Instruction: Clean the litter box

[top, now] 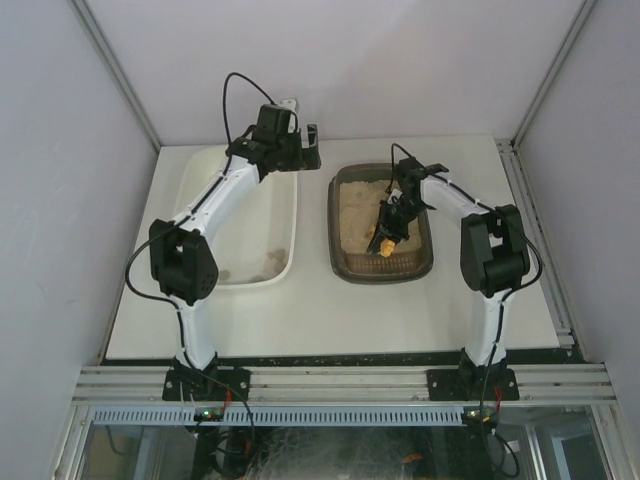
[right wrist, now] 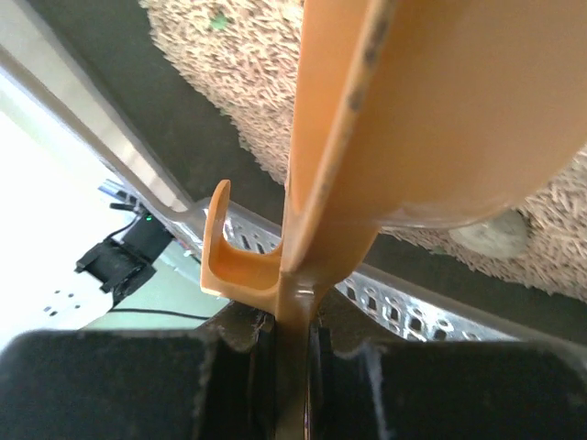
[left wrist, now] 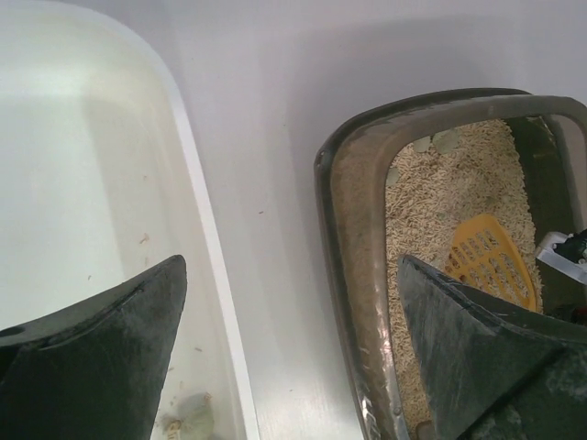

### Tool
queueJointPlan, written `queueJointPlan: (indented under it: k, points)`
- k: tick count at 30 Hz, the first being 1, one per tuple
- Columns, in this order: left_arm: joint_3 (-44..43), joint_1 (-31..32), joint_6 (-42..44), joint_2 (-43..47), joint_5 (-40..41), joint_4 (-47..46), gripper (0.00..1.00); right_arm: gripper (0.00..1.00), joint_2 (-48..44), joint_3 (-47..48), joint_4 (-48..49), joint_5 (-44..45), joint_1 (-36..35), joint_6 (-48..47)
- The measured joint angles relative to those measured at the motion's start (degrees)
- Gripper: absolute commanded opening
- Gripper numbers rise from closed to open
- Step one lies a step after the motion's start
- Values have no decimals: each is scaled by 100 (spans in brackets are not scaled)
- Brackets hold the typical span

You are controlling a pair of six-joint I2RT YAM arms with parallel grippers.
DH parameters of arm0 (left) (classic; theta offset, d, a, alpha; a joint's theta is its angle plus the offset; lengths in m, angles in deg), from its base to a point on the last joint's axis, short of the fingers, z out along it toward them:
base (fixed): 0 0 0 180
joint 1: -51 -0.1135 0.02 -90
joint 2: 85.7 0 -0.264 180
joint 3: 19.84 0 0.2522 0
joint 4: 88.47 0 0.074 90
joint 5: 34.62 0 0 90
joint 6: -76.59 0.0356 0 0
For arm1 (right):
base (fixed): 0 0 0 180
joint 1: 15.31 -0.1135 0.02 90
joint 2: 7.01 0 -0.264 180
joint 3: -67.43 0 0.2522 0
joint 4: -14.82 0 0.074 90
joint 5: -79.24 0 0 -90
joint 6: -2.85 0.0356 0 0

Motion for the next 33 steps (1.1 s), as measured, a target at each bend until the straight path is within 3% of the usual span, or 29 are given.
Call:
queueJointPlan:
  k: [5,16,26,33]
  points:
    - [192,-87,0,17,20,-70,100,0,52,-229,730,-564,92,192]
    - [745,-251,13,61,48,-166,100,0,-807,-2380,3744,-1209,673,789]
    - [986,-254,61,107,46,-284,100,0,-885,-2758,5639,-1751,785,1392]
    - [1001,-258,348,264,-101,-282,100,0,-1161,-3298,6157,-2059,785,1561]
